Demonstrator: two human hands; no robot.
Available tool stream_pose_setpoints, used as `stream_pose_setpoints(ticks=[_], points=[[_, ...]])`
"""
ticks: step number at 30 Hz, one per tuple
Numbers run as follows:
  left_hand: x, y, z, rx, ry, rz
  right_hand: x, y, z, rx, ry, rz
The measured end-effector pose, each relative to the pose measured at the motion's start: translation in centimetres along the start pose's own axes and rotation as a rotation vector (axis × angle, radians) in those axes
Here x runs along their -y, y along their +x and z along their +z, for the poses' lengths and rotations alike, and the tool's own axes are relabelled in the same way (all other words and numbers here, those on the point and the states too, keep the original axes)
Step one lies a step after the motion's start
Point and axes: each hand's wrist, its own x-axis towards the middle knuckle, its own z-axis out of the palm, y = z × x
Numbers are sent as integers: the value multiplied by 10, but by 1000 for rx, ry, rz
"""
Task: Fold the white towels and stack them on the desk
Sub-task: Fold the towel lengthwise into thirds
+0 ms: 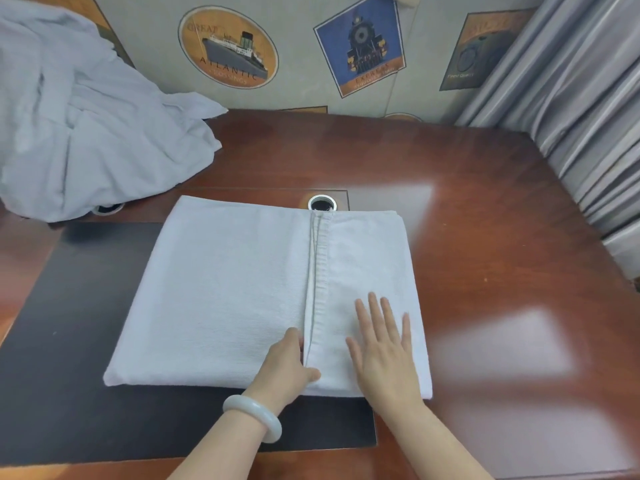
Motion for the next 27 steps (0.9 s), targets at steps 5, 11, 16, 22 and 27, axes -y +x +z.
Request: stream_pose_setpoints(ticks=[5, 11, 16, 22, 27], points=[[6, 0, 1, 48, -3, 35, 14, 4, 15, 84, -32, 24], [15, 15, -28, -248, 344, 214, 53, 92, -5, -83, 56, -13], [37, 47, -77, -326, 566, 111, 66, 103, 37, 35, 9, -16], [96, 60, -162, -470, 389, -230, 66, 102, 39, -20, -17, -4], [126, 56, -201, -397, 60, -314, 66, 100, 39, -3, -29, -5]])
